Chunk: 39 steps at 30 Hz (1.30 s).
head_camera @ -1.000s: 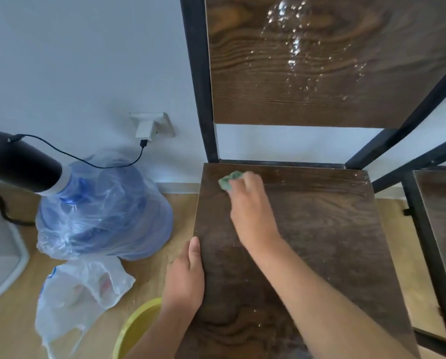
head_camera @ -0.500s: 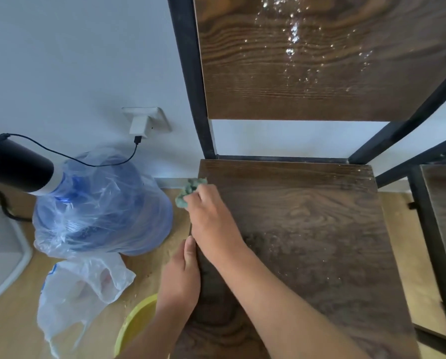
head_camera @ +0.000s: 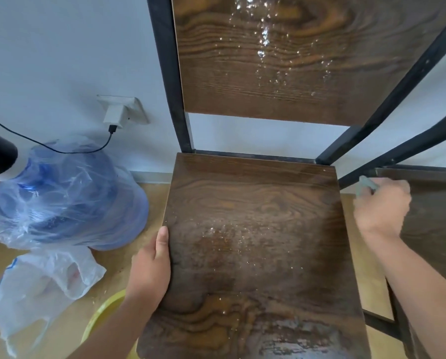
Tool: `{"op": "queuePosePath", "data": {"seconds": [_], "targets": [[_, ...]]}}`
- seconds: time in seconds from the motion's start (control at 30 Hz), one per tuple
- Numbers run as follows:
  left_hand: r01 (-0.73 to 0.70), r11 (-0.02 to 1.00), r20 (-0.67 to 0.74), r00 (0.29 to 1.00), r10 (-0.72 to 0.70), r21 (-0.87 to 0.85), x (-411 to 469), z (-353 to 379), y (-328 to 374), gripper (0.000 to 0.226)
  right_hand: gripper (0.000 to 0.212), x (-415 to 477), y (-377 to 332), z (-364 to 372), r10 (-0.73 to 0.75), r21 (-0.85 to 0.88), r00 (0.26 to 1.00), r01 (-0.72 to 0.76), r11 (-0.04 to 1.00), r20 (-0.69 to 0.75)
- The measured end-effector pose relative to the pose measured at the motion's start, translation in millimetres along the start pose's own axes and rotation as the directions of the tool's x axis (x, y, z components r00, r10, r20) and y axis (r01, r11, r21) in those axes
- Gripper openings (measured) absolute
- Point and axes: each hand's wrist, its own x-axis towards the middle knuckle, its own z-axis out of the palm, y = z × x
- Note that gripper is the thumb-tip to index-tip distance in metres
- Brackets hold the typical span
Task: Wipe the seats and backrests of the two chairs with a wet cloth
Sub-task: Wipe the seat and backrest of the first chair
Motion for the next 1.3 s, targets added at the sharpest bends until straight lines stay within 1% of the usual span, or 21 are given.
{"op": "queuePosePath", "data": {"seconds": [0.07, 0.13, 0.27, 0.33, 0.4, 0.43, 0.47, 0.5, 0.53, 0.6, 0.67, 0.7, 0.73, 0.83, 0.97, 1.07, 1.13, 1.17, 1.2, 1.23, 1.3], "targets": [[0.005, 1.000, -0.010, 1.000, -0.005, 0.005, -1, 1, 0, 0.064, 0.028, -18, -14, 3, -0.128, 0.095, 0.991, 0.131, 0.987, -0.041], [0.001, 1.000, -0.006, 1.000, -0.001, 0.013, -1, 0, 0, 0.063, 0.029, -43, -33, 20, -0.248, 0.098, 0.969, 0.247, 0.964, 0.003], [-0.003, 1.000, 0.011, 1.000, 0.004, -0.023, -1, 0, -5, 0.064, 0.026, -108, -77, 57, -0.327, 0.166, 0.945, 0.318, 0.933, 0.024], [-0.009, 1.000, 0.021, 1.000, 0.010, -0.029, 0, 1, -7, 0.065, 0.026, -152, -99, 67, -0.436, 0.269, 0.895, 0.398, 0.877, 0.095], [0.038, 0.993, 0.064, 0.997, -0.031, -0.113, 2, -1, -8, 0.059, 0.026, -193, -117, 74, -0.567, 0.294, 0.814, 0.515, 0.805, 0.127], [0.135, 0.964, 0.150, 0.983, -0.103, -0.228, 5, -5, -13, 0.054, 0.027, -212, -124, 76, -0.615, 0.303, 0.777, 0.560, 0.771, 0.131], [0.276, 0.881, 0.302, 0.939, -0.163, -0.383, 5, -12, -15, 0.054, 0.028, -229, -130, 77, -0.646, 0.335, 0.750, 0.578, 0.744, 0.141], [0.434, 0.753, 0.443, 0.872, -0.211, -0.495, 6, -21, -22, 0.064, 0.029, -244, -134, 77, -0.671, 0.373, 0.724, 0.586, 0.720, 0.159], [0.534, 0.633, 0.504, 0.826, -0.252, -0.560, 9, -29, -31, 0.073, 0.029, -258, -136, 77, -0.699, 0.393, 0.689, 0.599, 0.698, 0.192], [0.536, 0.619, 0.419, 0.842, -0.340, -0.574, 15, -45, -51, 0.067, 0.028, -282, -136, 73, -0.771, 0.435, 0.559, 0.638, 0.635, 0.306], [0.499, 0.712, 0.255, 0.866, -0.430, -0.494, 15, -60, -61, 0.044, 0.026, -289, -135, 64, -0.836, 0.550, 0.394, 0.630, 0.548, 0.382], [0.488, 0.765, 0.200, 0.872, -0.446, -0.421, 15, -65, -63, 0.035, 0.025, -282, -133, 58, -0.854, 0.598, 0.347, 0.610, 0.520, 0.388], [0.482, 0.807, 0.165, 0.876, -0.454, -0.342, 14, -70, -64, 0.032, 0.027, -269, -129, 54, -0.856, 0.612, 0.346, 0.599, 0.517, 0.384], [0.470, 0.858, 0.107, 0.883, -0.457, -0.207, 15, -78, -65, 0.040, 0.029, -215, -106, 45, -0.806, 0.446, 0.505, 0.672, 0.591, 0.308], [0.419, 0.893, 0.262, 0.891, -0.370, -0.163, 13, -76, -62, 0.030, 0.020, -151, -51, 36, -0.665, 0.149, 0.729, 0.648, 0.746, 0.159], [0.459, 0.858, 0.333, 0.866, -0.373, -0.232, 12, -70, -58, 0.033, 0.022, -111, 1, 17, -0.471, -0.062, 0.879, 0.476, 0.877, 0.079], [0.481, 0.832, 0.341, 0.859, -0.383, -0.278, 11, -66, -53, 0.030, 0.023, -90, 21, 8, -0.226, -0.066, 0.974, 0.225, 0.972, -0.015], [0.488, 0.824, 0.347, 0.855, -0.385, -0.289, 10, -64, -50, 0.028, 0.024, -86, 23, 6, -0.119, -0.054, 0.992, 0.117, 0.992, -0.039], [0.492, 0.818, 0.351, 0.853, -0.386, -0.298, 8, -61, -48, 0.028, 0.024, -90, 18, 7, -0.073, -0.042, 0.996, 0.071, 0.997, -0.053], [0.492, 0.816, 0.356, 0.853, -0.381, -0.305, 8, -59, -47, 0.029, 0.024, -101, 8, 11, -0.089, -0.038, 0.994, 0.087, 0.995, -0.060], [0.488, 0.814, 0.369, 0.853, -0.369, -0.314, 7, -56, -46, 0.030, 0.020, -145, -18, 19, -0.214, -0.026, 0.976, 0.213, 0.977, -0.041]]}}
